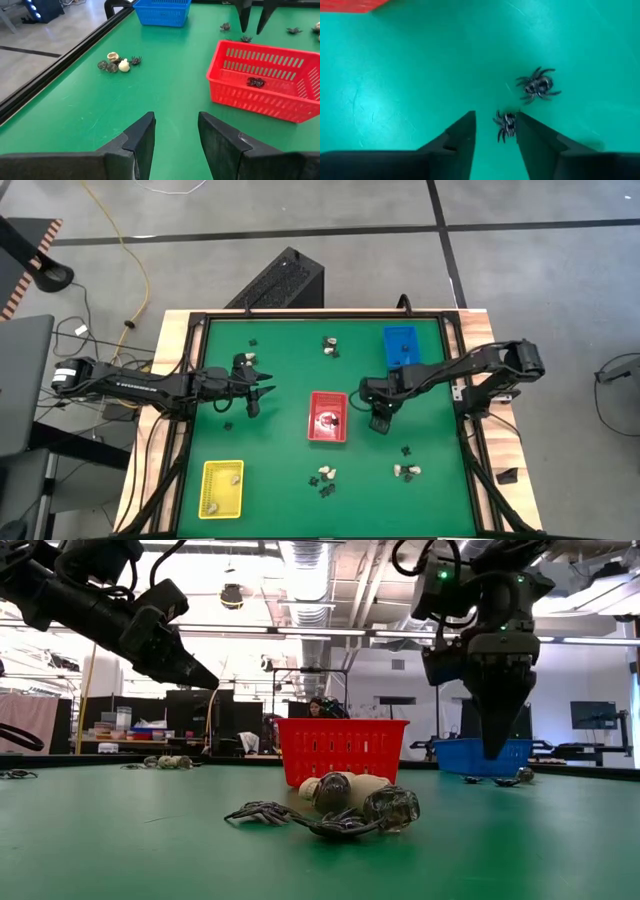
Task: Sort Halloween decoration
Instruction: Put the black spider toy into the red bin
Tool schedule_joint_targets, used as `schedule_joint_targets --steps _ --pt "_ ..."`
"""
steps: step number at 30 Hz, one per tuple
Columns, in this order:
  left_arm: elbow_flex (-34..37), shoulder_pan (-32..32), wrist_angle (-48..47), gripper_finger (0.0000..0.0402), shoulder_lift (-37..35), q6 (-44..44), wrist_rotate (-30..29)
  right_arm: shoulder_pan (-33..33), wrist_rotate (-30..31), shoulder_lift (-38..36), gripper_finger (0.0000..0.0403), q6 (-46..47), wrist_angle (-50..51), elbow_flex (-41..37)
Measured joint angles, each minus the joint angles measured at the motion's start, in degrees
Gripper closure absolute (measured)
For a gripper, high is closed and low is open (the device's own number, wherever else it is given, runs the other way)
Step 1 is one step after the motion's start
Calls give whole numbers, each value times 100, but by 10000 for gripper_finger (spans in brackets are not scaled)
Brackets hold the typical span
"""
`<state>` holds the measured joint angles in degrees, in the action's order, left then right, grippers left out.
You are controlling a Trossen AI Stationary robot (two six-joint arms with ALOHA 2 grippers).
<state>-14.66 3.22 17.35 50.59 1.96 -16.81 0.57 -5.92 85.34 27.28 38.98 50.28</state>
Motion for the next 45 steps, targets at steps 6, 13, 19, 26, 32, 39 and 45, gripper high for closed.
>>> schedule_joint_targets --steps 6,13,19,26,32,39,45 --pt "0 0 3 260 0 2 1 233 483 33 184 131 -83 -71" --pt "0 0 3 260 0 9 1 366 757 33 186 189 -136 -317" --pt "0 0 3 260 0 15 1 417 777 33 191 272 -399 -645" --pt "0 0 -1 260 0 17 1 609 936 11 192 277 -704 -828" --pt "0 0 -1 260 0 17 1 753 1080 17 208 274 -717 -831" --pt "0 0 -3 260 0 17 1 829 1083 9 257 274 -704 -831" --pt "0 -2 -5 260 0 17 1 831 1011 24 296 121 -575 -665"
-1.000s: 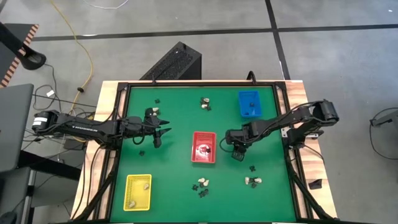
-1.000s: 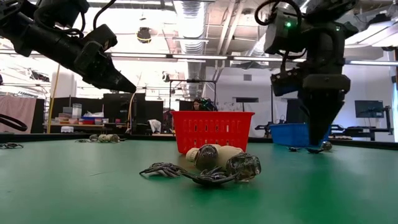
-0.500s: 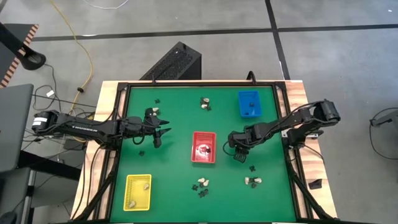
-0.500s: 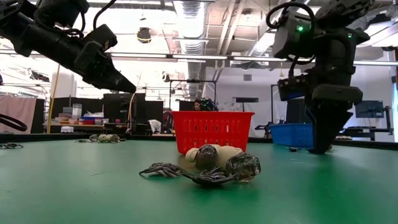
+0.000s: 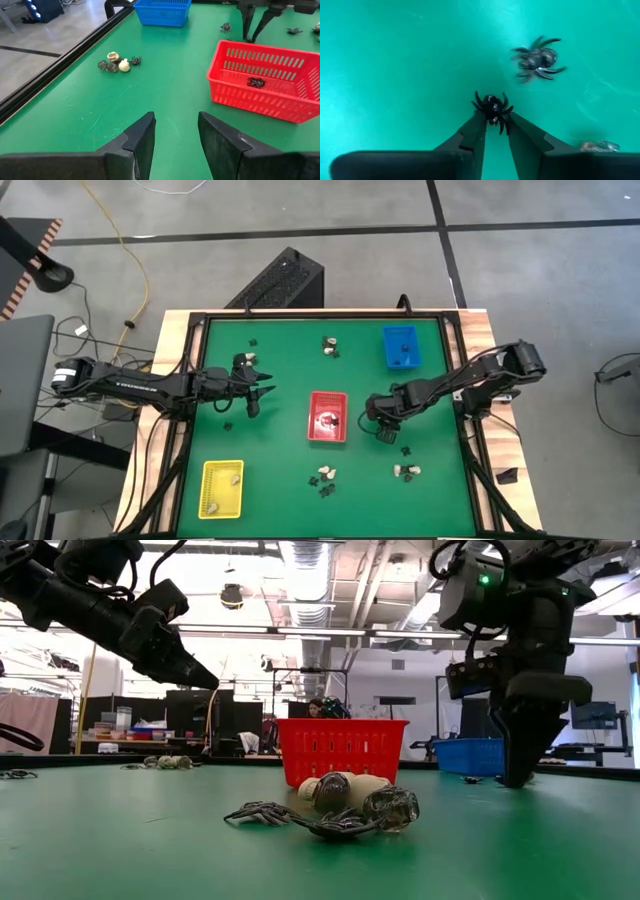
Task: Sort Halloween decoration
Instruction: Put the black spider toy into the red bin, then put the small black spider toy into the red bin
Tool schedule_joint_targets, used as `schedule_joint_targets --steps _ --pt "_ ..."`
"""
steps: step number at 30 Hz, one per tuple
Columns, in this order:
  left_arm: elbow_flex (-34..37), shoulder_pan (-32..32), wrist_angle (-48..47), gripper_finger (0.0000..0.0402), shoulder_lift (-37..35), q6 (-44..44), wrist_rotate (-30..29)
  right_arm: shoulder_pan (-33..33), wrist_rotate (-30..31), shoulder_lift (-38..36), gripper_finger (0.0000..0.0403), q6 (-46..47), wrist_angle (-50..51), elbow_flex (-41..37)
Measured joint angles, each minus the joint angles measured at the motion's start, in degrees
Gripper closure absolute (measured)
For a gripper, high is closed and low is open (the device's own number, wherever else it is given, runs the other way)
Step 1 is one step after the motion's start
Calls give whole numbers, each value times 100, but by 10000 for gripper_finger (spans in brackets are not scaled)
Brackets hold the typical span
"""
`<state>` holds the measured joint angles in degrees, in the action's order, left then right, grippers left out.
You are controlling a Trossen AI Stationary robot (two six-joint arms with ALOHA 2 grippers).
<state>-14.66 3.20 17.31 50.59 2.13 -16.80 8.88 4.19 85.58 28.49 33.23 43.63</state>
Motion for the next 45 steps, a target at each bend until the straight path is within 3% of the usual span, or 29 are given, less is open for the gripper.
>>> schedule_joint_targets --steps 11,19,23,33,45 --pt "0 0 -3 260 0 -2 0 2 -20 0 311 -604 21 861" --pt "0 0 -35 260 0 -27 0 86 -16 3 308 -264 326 1057" --pt "0 0 -42 260 0 -37 0 136 -18 5 286 169 331 879" --pt "0 0 -38 260 0 -42 0 184 162 4 174 455 -256 406" --pt "0 1 -36 260 0 -42 0 502 680 3 164 205 -804 -146"
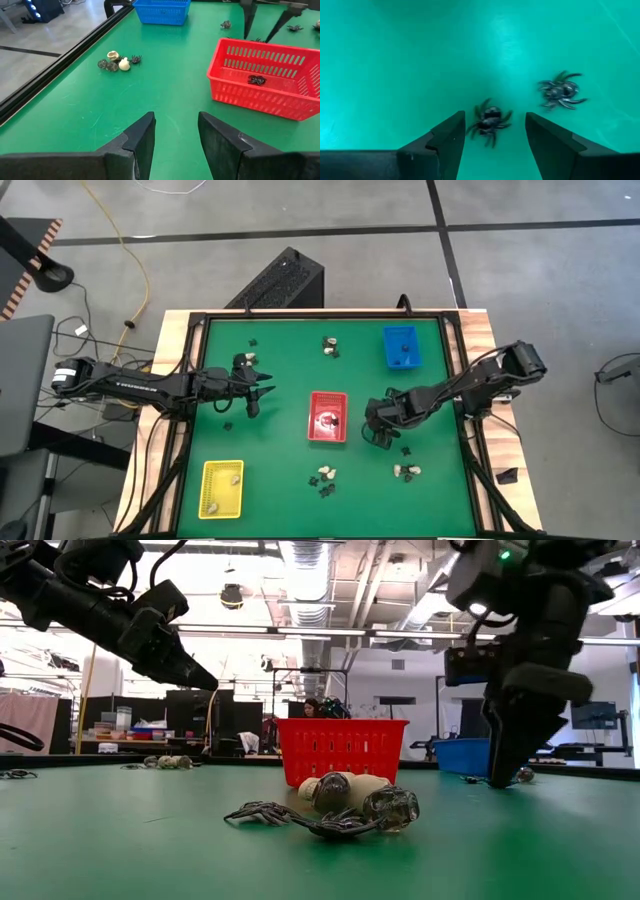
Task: Sort Halloween decoration
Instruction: Put the small black spider toy into the red bin
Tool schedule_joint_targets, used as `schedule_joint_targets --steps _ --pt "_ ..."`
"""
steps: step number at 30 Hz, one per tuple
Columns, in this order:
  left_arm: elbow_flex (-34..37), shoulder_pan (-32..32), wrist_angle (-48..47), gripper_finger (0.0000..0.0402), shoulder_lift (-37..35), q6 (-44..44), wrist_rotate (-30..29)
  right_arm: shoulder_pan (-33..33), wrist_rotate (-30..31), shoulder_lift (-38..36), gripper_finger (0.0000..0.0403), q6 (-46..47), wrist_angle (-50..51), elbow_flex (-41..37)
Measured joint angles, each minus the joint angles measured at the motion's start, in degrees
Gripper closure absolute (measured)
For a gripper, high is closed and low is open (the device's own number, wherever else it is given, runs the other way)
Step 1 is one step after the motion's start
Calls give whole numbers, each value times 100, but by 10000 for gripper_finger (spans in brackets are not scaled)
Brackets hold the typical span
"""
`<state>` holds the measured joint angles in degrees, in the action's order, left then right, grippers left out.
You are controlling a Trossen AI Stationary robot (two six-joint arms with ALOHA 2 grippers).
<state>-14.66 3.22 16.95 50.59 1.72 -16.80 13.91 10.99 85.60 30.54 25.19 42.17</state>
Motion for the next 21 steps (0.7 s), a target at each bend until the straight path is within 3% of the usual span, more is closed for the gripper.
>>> schedule_joint_targets --steps 11,21 --pt "0 -1 2 260 0 0 0 331 461 -4 165 -297 -524 -299" --pt "0 -1 2 260 0 -2 8 411 441 -4 202 -316 -483 -299"
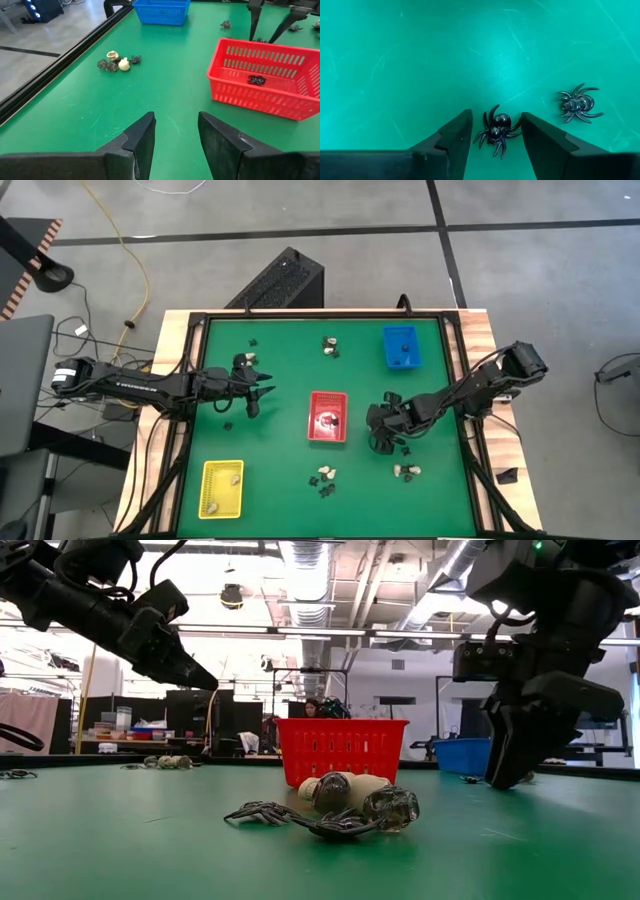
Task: Sort Halloween decoration
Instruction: Put the small black spider toy into the red bin
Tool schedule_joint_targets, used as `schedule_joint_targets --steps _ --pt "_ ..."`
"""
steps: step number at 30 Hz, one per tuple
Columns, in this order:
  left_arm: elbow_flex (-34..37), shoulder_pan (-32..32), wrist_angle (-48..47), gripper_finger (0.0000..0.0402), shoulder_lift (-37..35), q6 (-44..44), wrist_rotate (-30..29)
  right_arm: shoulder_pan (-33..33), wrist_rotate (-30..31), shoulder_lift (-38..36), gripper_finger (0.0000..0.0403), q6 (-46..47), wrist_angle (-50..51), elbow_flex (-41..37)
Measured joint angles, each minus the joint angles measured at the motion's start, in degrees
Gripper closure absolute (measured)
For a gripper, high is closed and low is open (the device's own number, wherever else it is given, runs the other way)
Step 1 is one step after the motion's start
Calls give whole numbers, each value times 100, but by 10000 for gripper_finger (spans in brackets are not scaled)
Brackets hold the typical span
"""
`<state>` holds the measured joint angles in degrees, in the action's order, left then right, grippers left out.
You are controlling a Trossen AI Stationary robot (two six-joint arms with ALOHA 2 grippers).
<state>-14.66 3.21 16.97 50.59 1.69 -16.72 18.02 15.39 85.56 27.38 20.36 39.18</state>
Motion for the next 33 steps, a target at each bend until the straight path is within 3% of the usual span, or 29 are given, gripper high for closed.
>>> schedule_joint_targets --steps 17,25,33 --pt "0 0 2 260 0 -2 124 -2 -51 4 259 -231 52 73" --pt "0 0 4 260 0 -2 121 -110 -65 9 259 -996 61 694" --pt "0 0 4 260 0 -2 121 -383 -59 9 260 -2328 -137 1674"
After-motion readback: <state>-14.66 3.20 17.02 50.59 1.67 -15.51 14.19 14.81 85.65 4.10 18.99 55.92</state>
